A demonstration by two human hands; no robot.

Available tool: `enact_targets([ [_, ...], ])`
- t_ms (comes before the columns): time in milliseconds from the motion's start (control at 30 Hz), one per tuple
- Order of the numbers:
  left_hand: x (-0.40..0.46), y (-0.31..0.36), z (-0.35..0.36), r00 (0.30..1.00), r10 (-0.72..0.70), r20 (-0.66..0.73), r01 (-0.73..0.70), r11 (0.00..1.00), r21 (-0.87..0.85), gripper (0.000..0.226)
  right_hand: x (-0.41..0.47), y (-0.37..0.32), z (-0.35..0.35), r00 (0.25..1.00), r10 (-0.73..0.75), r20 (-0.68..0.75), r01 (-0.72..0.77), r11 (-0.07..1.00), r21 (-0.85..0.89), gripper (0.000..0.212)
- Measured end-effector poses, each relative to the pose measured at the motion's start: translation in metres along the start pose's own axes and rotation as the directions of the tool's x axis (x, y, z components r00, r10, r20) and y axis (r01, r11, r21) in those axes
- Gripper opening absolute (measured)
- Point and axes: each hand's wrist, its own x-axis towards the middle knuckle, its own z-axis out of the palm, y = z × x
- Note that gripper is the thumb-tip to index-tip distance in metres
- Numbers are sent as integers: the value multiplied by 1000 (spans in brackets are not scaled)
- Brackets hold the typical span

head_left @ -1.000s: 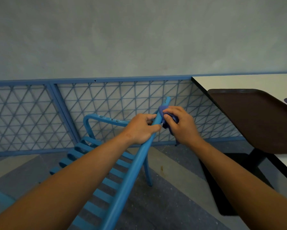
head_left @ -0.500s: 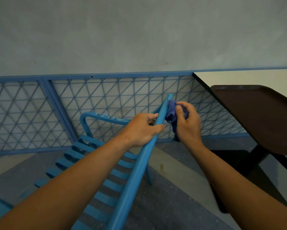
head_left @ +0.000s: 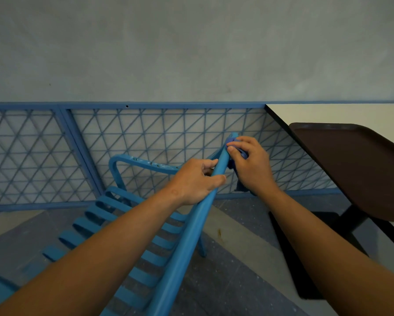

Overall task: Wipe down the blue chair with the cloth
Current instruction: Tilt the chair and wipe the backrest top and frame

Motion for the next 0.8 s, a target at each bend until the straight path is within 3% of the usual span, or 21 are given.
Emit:
enact_targets([
  [200, 2, -1, 0, 1000, 7, 7, -7, 1000, -3, 24, -3, 1, -5, 985, -145, 98, 147, 989, -19, 15],
  [367, 1, 0, 1, 1000, -7, 1, 7, 1000, 7, 38, 39, 5, 0, 989, -59, 135, 69, 995, -71, 16],
  [567, -2, 3, -1, 1000, -16, -1, 16, 1000, 3, 32, 59, 1, -6, 977, -11, 211, 47, 985, -168, 21],
  [800, -2, 3, 0, 1000, -19, -4, 19, 1000, -6, 22, 4, -6, -11, 941, -231, 248, 260, 961, -94, 20],
])
